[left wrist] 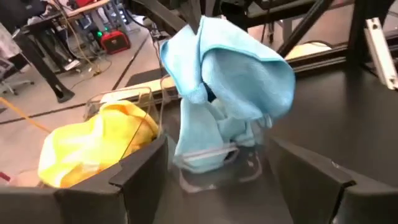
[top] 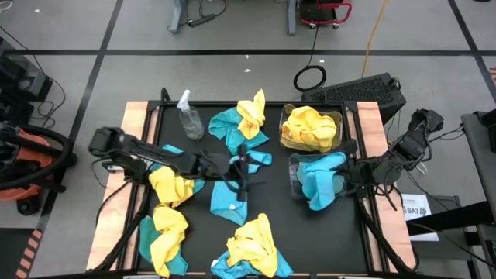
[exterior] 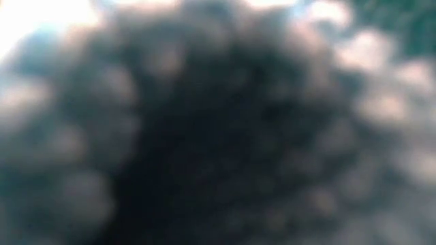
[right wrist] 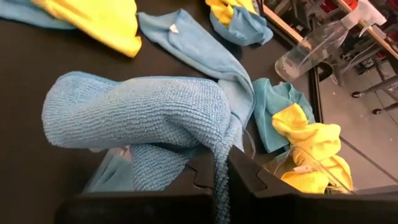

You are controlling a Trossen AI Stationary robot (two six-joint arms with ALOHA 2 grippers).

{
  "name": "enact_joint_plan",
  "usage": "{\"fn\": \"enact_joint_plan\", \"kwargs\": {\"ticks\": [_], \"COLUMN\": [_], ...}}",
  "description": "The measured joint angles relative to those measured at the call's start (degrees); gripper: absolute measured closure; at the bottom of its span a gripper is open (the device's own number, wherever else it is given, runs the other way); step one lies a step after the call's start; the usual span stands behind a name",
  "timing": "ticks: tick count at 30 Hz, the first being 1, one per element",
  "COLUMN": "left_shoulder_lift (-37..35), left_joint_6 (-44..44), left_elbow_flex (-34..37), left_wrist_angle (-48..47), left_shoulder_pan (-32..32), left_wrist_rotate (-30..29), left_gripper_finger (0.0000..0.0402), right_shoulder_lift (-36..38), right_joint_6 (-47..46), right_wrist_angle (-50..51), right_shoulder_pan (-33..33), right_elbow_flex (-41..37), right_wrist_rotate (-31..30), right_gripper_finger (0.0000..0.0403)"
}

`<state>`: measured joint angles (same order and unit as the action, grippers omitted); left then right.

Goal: Sort microfiber towel by color & place in baskets
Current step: Put the blue microfiber towel into the bottom transparent bin

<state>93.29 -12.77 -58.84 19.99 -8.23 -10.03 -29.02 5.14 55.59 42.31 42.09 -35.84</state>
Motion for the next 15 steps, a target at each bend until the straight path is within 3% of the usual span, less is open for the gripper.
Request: {"fn": "enact_joint_plan", "kwargs": {"ticks": [4,10,15], "left_shoulder_lift": [7.5,17.0,23.9], "left_joint_6": [0.5,1.9,3.8], "left_elbow_flex": [-5.9,-18.3,-27.7], "left_wrist_angle": [4.0,3.5,3.1], "left_shoulder_pan": [2.1,4.1,5.9], "left_wrist_rotate": [4.9,7.7,14.3], "left_gripper_finger": [0.0121,0.0121,0.0121], "right_shoulder_lift": [-0.2,-1.7,-3.4], "right_joint_6": [0.0,0.5,0.9], "right_wrist_angle": [-0.3,-1.6,-3.1], "right_shoulder_pan": [-0.7,-1.8,-2.3], "right_elbow_flex": [0.0,0.0,0.0], "right_wrist_rotate": [0.1,0.2,0.2], "right_gripper_finger": [0.0401,0.0401,0.0401]}}
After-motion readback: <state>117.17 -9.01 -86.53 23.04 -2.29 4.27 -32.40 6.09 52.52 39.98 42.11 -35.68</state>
